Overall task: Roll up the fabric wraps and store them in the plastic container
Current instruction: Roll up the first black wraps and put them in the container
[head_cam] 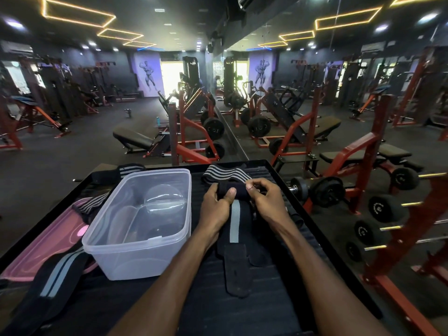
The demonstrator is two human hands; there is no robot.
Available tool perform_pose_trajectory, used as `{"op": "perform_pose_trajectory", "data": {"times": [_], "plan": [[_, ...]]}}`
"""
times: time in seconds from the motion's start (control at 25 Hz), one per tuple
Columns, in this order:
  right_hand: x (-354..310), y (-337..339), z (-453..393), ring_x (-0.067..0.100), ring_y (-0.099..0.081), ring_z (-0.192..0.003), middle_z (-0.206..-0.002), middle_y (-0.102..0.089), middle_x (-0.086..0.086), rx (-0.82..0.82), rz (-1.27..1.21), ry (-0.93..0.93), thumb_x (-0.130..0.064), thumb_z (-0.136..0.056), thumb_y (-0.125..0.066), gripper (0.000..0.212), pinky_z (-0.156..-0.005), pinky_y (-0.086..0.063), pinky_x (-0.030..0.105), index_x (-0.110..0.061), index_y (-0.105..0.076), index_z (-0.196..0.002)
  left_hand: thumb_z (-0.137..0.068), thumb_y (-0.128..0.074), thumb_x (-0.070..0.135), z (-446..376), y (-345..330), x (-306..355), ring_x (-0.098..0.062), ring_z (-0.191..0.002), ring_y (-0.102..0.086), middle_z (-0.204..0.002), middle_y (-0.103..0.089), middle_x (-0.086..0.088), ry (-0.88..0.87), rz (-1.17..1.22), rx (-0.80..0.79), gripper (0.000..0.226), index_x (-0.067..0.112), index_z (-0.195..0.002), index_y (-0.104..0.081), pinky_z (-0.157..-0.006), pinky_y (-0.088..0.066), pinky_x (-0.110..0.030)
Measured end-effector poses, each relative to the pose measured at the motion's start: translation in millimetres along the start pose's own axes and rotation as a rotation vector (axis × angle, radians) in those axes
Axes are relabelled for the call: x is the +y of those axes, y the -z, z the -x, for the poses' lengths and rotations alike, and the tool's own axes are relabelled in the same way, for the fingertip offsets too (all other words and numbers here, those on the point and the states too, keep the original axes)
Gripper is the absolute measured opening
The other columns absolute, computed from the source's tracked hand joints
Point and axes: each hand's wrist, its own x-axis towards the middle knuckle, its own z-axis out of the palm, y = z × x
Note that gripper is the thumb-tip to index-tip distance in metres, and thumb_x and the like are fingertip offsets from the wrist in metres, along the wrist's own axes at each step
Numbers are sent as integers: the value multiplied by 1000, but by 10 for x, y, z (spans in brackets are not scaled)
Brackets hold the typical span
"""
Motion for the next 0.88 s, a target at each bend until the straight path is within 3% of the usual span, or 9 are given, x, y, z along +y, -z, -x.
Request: {"op": "perform_pose_trajectory", "data": {"times": [0.08, 0.2, 0.28, 0.4, 0.52, 0.64, 0.76, 0.88], "plan": [[3, 3, -3, 5, -58, -63, -70, -65, -13, -56, -29, -35, -27, -91, -67, 9, -63, -44, 28, -29, -69, -83, -94, -62, 12, 5, 6, 9, -16, -101, -68, -104, -73, 2, -17, 3, -6, 15, 24, -103, -64, -93, -52, -32], [-38, 9, 34, -5, -56, -53, -68, -63, -12, -172, -34, -82, -26, -96, -62, 10, -51, -44, 17, -20, -67, -89, -94, -59, 7, -5, 26, 4, -15, -98, -68, -105, -72, -1, -19, -6, -35, 21, 20, -110, -63, -87, -53, -28], [-48, 26, 36, -4, -62, -63, -79, -67, -6, -166, -60, -55, -18, -96, -62, 5, -56, -48, 12, -16, -66, -96, -93, -59, 4, 10, 24, 33, -16, -100, -67, -108, -71, -3, -19, 19, -67, 27, 20, -114, -63, -88, -53, -28], [-58, 42, 46, 11, -69, -87, -96, -73, 2, -116, -140, -21, -9, -92, -65, 14, -77, -55, 20, -15, -68, -104, -92, -67, 18, 18, 6, 53, -17, -104, -69, -111, -73, -1, 27, 107, -76, 23, 19, -115, -66, -95, -54, -33], [-83, 32, 64, 15, -69, -89, -99, -72, 4, -99, -202, -27, 0, -89, -67, 24, -79, -57, 26, -19, -67, -105, -93, -64, 40, 9, 10, 74, -18, -96, -72, -101, -76, -2, 74, 49, -25, 29, 15, -105, -71, -92, -56, -39], [-108, 12, 77, 19, -69, -83, -94, -73, 8, -148, -284, -96, -1, -88, -69, 22, -73, -59, 35, -16, -65, -103, -97, -59, 28, 5, 43, 94, -16, -100, -70, -103, -75, 1, 32, -1, 12, 21, 15, -109, -70, -93, -54, -36], [-91, -2, 67, 25, -70, -87, -97, -73, 12, -197, -378, -219, -16, -91, -69, 14, -74, -58, 37, -11, -67, -104, -99, -54, 15, 4, 56, 97, -16, -104, -68, -105, -73, 3, 8, -21, -13, 22, 16, -118, -67, -91, -53, -29], [-70, 9, 43, 22, -70, -87, -91, -75, 5, -174, -358, -142, -10, -91, -67, 8, -77, -57, 34, -14, -70, -97, -96, -57, 10, 1, 27, 71, -21, -106, -69, -110, -74, -4, 26, 25, -56, 25, 14, -120, -66, -97, -53, -40]]}}
